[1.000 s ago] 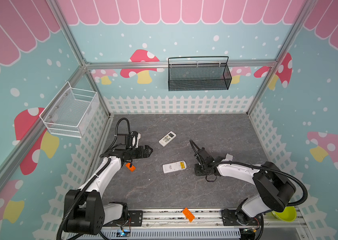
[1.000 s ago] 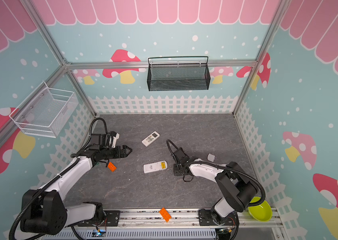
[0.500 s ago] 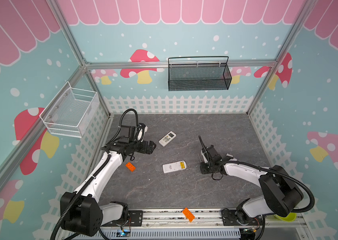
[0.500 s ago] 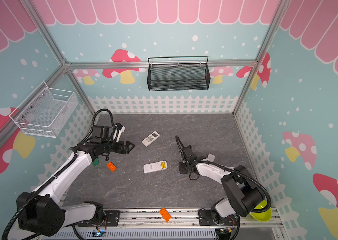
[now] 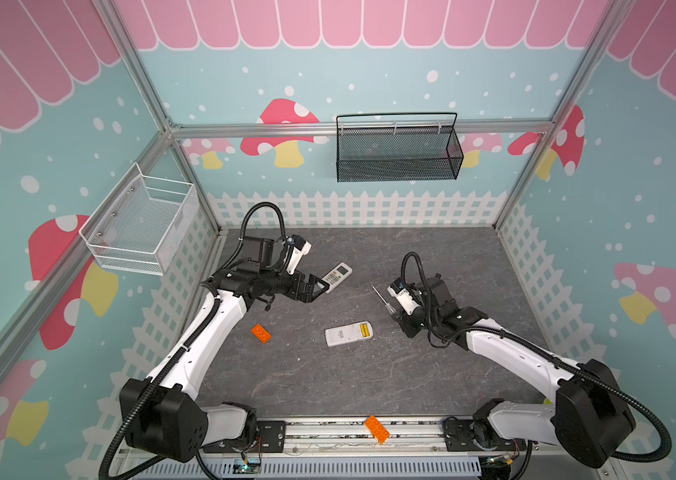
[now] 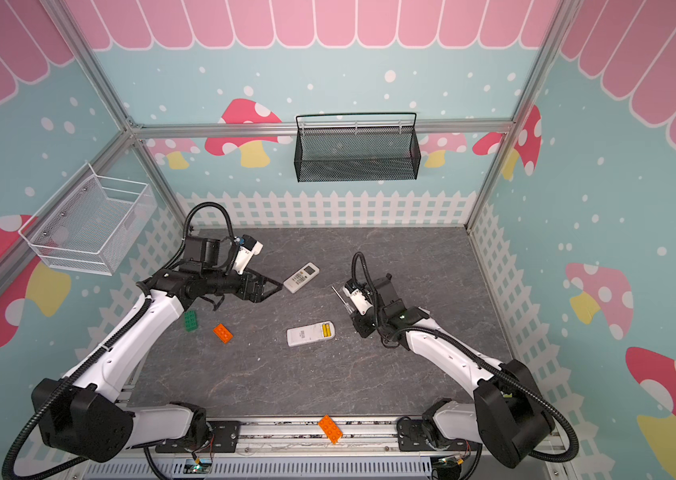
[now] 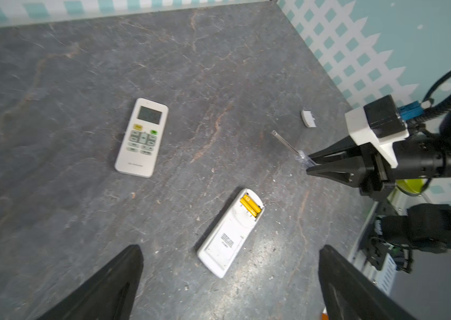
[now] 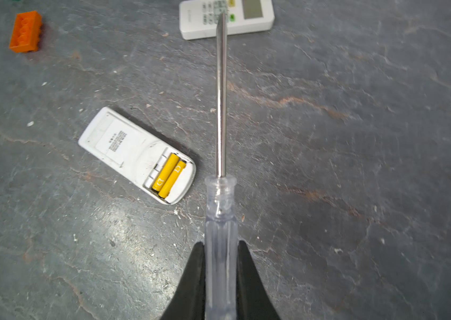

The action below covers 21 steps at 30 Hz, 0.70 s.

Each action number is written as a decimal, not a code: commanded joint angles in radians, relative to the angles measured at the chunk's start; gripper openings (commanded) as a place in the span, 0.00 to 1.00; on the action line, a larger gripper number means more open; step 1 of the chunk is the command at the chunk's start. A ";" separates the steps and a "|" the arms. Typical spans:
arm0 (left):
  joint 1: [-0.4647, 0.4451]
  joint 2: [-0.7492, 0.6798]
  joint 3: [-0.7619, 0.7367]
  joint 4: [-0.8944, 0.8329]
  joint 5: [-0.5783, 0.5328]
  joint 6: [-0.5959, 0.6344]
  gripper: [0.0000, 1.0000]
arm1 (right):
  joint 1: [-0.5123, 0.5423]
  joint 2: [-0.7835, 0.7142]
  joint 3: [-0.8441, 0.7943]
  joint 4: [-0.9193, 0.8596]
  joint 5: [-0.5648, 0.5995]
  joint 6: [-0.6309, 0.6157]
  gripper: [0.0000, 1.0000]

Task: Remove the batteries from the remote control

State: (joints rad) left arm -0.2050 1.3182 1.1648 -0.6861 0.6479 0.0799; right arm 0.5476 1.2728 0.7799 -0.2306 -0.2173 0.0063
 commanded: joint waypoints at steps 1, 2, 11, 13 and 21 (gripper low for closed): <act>0.001 -0.012 -0.067 0.012 0.152 0.025 0.98 | -0.002 -0.047 -0.002 0.061 -0.163 -0.166 0.05; 0.001 -0.013 -0.077 0.013 0.163 0.039 0.97 | -0.002 -0.056 -0.007 0.074 -0.189 -0.184 0.05; -0.008 -0.001 -0.077 -0.042 0.263 0.190 0.94 | 0.000 -0.044 -0.004 0.079 -0.370 -0.298 0.03; -0.011 0.006 -0.065 -0.064 0.274 0.226 0.94 | 0.001 -0.038 -0.013 0.078 -0.423 -0.307 0.03; -0.056 0.038 -0.027 -0.161 0.268 0.386 0.85 | 0.036 0.014 -0.023 0.090 -0.475 -0.315 0.03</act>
State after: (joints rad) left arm -0.2379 1.3441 1.1076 -0.7788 0.8921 0.3428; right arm 0.5701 1.2736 0.7715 -0.1558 -0.6331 -0.2695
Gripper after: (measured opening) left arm 0.859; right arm 0.166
